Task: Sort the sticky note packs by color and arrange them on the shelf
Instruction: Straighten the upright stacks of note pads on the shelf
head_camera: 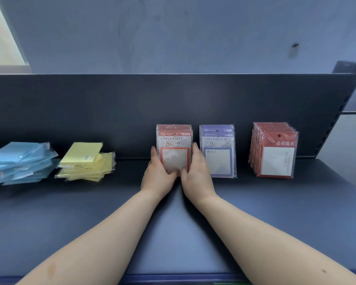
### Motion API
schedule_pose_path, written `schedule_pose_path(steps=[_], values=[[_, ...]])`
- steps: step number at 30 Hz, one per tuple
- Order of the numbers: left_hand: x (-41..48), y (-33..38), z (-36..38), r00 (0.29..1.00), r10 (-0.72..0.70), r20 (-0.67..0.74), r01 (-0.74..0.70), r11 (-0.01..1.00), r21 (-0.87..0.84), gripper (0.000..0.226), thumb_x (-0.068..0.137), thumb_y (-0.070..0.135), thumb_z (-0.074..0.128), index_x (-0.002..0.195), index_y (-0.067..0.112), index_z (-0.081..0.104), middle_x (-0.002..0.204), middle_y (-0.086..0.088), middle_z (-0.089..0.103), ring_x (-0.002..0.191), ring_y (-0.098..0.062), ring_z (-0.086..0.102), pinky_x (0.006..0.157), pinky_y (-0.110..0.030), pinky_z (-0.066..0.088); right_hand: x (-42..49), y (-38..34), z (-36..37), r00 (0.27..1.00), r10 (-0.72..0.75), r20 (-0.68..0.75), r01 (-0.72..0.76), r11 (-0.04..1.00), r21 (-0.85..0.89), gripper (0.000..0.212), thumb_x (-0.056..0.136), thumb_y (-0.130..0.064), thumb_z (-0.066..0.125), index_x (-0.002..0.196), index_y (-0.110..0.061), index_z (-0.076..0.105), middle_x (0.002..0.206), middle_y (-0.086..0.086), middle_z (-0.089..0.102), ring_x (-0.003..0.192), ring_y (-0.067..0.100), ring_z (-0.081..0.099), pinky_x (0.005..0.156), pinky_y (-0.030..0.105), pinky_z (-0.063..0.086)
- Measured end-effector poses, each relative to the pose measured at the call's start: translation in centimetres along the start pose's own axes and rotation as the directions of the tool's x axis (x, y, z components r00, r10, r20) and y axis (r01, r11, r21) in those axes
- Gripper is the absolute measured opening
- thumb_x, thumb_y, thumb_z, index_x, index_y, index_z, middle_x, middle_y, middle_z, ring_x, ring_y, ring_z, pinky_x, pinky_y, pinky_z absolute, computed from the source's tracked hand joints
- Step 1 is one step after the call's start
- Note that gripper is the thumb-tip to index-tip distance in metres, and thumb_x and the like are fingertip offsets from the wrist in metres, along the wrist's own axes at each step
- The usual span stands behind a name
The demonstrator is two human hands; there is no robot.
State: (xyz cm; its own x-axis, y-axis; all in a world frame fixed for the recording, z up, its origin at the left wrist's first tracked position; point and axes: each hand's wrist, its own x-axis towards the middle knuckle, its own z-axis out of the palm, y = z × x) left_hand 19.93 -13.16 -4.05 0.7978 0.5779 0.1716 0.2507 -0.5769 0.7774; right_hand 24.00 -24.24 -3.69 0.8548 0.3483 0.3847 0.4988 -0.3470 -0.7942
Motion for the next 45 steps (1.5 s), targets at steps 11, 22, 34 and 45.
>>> schedule_pose_path(steps=[11,22,34,45], values=[[-0.1,0.0,0.3,0.998,0.068,-0.010,-0.068,0.998,-0.013,0.119,0.070,0.029,0.079,0.152,0.016,-0.006,0.156,-0.011,0.021,0.141,-0.025,0.027,0.111,-0.032,0.027,-1.6,0.9,-6.8,0.971,0.025,0.238,0.155,0.692,-0.705,0.026,0.093,-0.032,0.042,0.105,-0.017,0.061,0.107,0.003,0.060,0.103,0.027,0.055,0.072,0.032,0.042],[-0.5,-0.1,0.6,0.992,0.125,0.009,-0.125,0.991,0.049,0.130,0.062,0.039,0.083,0.150,0.027,-0.013,0.152,-0.009,0.021,0.139,-0.028,0.027,0.112,-0.040,0.029,-1.7,3.2,-6.7,0.954,0.177,0.243,0.044,0.718,-0.694,0.046,0.094,-0.040,0.037,0.134,-0.018,0.041,0.135,0.005,0.041,0.126,0.027,0.035,0.101,0.037,0.035],[0.2,0.0,0.8,0.995,0.091,-0.037,-0.087,0.993,0.083,0.116,0.081,0.026,0.072,0.147,0.024,-0.023,0.159,-0.004,0.015,0.137,-0.030,0.035,0.105,-0.040,0.036,-1.7,3.2,-6.6,0.960,0.173,0.220,0.032,0.713,-0.701,0.054,0.093,-0.041,0.036,0.141,-0.016,0.032,0.137,0.008,0.036,0.129,0.028,0.029,0.109,0.036,0.026],[-0.2,0.1,0.5,0.999,0.035,-0.027,-0.033,0.998,0.058,0.120,0.076,0.032,0.077,0.149,0.017,-0.017,0.154,-0.013,0.023,0.136,-0.030,0.037,0.107,-0.039,0.035,-2.0,3.0,-6.6,0.968,0.128,0.214,0.059,0.716,-0.695,0.050,0.094,-0.038,0.037,0.140,-0.018,0.034,0.134,0.007,0.038,0.127,0.027,0.030,0.106,0.035,0.028]])
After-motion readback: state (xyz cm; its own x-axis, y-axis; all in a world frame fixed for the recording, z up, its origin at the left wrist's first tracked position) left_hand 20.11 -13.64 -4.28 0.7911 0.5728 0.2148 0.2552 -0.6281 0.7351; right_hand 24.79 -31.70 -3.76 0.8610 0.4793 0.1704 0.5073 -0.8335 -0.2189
